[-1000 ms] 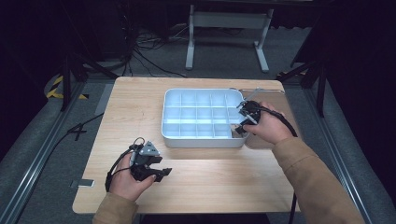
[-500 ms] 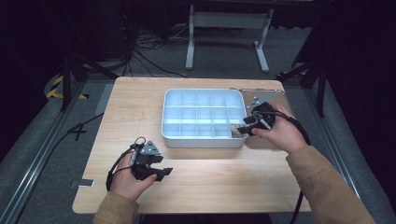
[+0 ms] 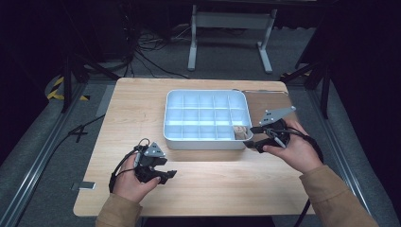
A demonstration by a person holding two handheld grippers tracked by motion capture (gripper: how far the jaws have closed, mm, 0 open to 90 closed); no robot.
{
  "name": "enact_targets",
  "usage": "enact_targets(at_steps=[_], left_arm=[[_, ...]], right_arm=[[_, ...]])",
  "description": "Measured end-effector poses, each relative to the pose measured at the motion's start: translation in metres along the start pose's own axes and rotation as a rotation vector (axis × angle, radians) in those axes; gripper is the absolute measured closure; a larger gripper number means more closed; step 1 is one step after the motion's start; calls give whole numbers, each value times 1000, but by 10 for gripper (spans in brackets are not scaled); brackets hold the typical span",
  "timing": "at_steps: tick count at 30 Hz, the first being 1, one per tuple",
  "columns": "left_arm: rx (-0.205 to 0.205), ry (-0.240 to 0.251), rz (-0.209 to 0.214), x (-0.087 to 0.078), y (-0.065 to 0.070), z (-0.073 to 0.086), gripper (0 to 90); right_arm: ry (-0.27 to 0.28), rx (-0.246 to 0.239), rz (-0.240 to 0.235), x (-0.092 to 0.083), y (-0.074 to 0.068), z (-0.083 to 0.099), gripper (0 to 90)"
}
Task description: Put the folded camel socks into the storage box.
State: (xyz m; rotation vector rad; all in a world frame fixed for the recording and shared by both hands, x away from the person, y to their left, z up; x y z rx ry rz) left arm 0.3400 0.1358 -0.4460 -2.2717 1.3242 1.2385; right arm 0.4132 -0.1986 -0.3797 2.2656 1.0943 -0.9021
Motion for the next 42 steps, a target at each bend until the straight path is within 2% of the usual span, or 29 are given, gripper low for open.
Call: enact_targets(at_steps=[1,8,15,19,21,23,25,31,33,35,39,42], left_arm=[[2,12,5,1,2,-1,425],[23,-1,13,-3,10,-5,421],[43,-3,18,-6,14,-8,414],[44,-10,26,-6,15,-7,410],[45,-14,31,-6,15,-6,411],[46,-17,29,-5,15,-5,414],[44,-18,22,-5,14,-5,423],[50,-27,4,0,13,-2,428],[43,-43,5,3,12,0,408],[52,-68,-2,6,10,2,379],[49,-112,6,13,9,7,366],[64,-153,5,18,8,11,356]], right_arm=[[6,-1,-2,-2,-2,1,399],[46,-4,-25,-9,-12,15,393],[78,-23,-17,-12,-21,26,409],[106,-5,-34,-11,-31,33,410],[129,23,-59,-4,-39,45,411],[131,32,-67,-1,-40,49,415],[93,36,-83,8,-42,59,414],[69,41,-74,21,-43,74,406],[58,40,-73,26,-44,78,402],[55,43,-73,31,-46,83,403],[51,34,-39,40,-50,91,401],[47,36,-33,47,-52,97,400]])
Point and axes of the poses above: each handheld gripper's, and its own axes: x roughly forward along the jaws, z roughly out of its underside, y roughly to its right, the point moved 5 cm from there along x, roughly forward along the jaws, and after that the axes turned 6 degrees about z, right-handed, at the moved point
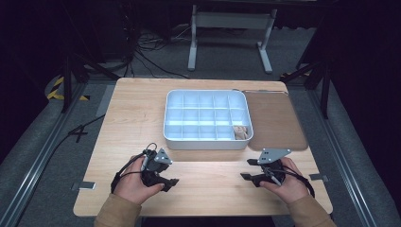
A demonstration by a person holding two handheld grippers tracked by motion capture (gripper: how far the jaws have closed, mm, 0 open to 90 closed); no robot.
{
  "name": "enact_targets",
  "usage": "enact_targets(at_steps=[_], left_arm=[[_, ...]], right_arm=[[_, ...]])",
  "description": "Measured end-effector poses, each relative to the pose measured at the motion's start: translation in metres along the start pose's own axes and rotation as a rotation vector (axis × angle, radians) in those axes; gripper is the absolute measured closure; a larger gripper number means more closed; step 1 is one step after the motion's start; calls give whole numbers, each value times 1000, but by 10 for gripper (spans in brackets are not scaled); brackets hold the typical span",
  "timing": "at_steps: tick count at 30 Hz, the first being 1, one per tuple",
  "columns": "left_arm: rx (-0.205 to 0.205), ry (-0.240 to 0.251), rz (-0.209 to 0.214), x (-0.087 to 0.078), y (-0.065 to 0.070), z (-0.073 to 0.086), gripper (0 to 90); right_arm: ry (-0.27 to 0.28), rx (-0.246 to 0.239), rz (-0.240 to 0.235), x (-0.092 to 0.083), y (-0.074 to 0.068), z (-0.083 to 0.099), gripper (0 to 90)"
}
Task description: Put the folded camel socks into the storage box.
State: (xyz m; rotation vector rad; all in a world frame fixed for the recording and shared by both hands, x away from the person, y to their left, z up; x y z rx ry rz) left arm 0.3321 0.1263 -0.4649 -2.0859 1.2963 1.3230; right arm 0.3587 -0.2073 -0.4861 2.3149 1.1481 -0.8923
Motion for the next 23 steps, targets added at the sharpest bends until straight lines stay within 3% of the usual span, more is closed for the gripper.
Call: enact_targets(at_steps=[6,12,20,23], left_arm=[[20,-65,14,9,1,4,342],[10,-69,13,12,-2,6,337],[-9,-81,15,16,-6,11,320],[-22,-64,23,20,-11,15,305]], right_arm=[[-17,4,1,10,-5,10,389],[-23,5,40,19,-7,14,353],[9,43,21,22,-8,20,291],[25,55,12,22,-7,21,288]])
Point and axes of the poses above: each handheld gripper's, and its own axes: x roughly forward along the jaws, z roughly out of its underside, y roughly to its right, the point moved 5 cm from there along x, roughly forward along the jaws, and after that the axes turned 6 degrees about z, right-handed, at the moved point
